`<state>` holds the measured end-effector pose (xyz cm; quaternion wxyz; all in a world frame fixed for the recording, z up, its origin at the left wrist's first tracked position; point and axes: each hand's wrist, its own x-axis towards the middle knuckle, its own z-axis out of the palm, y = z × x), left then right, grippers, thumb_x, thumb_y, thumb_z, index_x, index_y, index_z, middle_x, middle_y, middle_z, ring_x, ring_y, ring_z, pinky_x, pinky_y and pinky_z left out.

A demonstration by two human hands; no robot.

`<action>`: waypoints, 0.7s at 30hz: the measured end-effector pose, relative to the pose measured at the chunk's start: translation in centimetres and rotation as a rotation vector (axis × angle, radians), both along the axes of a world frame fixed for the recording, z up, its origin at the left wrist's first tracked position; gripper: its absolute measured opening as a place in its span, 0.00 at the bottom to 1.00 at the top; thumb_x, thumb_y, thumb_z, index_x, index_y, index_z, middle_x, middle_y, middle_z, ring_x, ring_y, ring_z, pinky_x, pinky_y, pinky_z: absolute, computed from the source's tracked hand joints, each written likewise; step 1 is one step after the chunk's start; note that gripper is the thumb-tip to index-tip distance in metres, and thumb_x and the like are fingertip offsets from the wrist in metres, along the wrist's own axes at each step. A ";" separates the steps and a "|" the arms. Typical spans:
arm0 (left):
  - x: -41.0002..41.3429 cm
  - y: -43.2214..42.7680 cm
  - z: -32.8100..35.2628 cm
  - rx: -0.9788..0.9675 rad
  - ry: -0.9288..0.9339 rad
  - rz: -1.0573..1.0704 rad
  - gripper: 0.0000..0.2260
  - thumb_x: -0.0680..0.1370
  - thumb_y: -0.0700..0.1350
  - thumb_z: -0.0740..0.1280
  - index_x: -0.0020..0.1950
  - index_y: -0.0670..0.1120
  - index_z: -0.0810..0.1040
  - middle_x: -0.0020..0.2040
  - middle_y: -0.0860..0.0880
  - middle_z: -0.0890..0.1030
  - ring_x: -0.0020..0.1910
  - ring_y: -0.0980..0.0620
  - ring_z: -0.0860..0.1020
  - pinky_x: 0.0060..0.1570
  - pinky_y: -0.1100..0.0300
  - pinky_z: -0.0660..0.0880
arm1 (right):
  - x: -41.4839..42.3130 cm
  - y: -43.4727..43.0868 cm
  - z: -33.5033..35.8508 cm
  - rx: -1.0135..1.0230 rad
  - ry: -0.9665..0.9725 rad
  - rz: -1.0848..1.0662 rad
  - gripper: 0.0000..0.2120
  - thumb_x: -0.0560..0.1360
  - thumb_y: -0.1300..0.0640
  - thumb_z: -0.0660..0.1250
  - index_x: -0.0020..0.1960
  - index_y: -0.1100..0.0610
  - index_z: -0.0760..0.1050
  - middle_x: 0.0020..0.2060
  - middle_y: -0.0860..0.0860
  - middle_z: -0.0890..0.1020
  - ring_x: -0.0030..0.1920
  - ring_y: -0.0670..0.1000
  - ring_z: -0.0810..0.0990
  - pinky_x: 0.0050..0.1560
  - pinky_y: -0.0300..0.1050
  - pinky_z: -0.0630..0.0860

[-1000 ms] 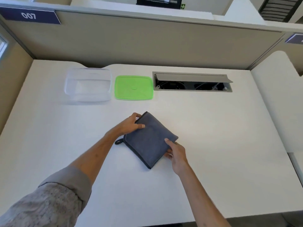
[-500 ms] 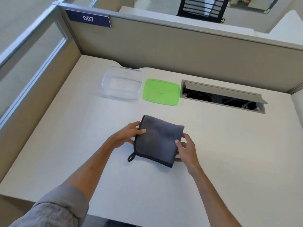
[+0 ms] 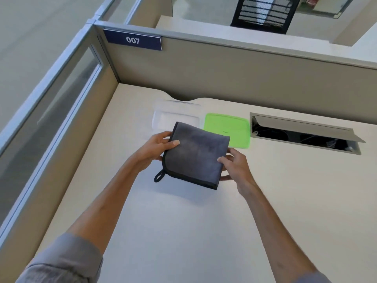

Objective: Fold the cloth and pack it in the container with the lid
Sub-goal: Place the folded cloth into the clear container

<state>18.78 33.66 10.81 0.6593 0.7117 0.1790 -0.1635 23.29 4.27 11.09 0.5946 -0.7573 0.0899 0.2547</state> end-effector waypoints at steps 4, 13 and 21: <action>3.8 4.2 1.6 0.007 -0.030 0.017 0.21 0.86 0.53 0.72 0.79 0.51 0.77 0.65 0.49 0.88 0.64 0.47 0.87 0.59 0.45 0.86 | 4.3 4.3 0.8 -0.028 -0.047 0.019 0.11 0.81 0.67 0.65 0.61 0.60 0.80 0.44 0.52 0.86 0.35 0.51 0.83 0.30 0.46 0.83; 10.7 10.7 2.1 -0.023 -0.061 0.027 0.17 0.86 0.46 0.71 0.75 0.55 0.78 0.64 0.48 0.88 0.61 0.47 0.87 0.54 0.50 0.86 | 13.5 10.4 0.6 -0.079 -0.084 0.036 0.07 0.82 0.64 0.70 0.59 0.63 0.82 0.45 0.55 0.86 0.36 0.51 0.86 0.32 0.45 0.84; 14.8 11.2 -1.8 0.237 -0.076 0.098 0.11 0.84 0.44 0.74 0.65 0.43 0.84 0.56 0.43 0.89 0.59 0.41 0.88 0.55 0.45 0.88 | 16.1 13.4 -3.5 -0.258 -0.138 -0.087 0.05 0.76 0.62 0.78 0.46 0.59 0.82 0.43 0.58 0.89 0.37 0.58 0.88 0.35 0.52 0.88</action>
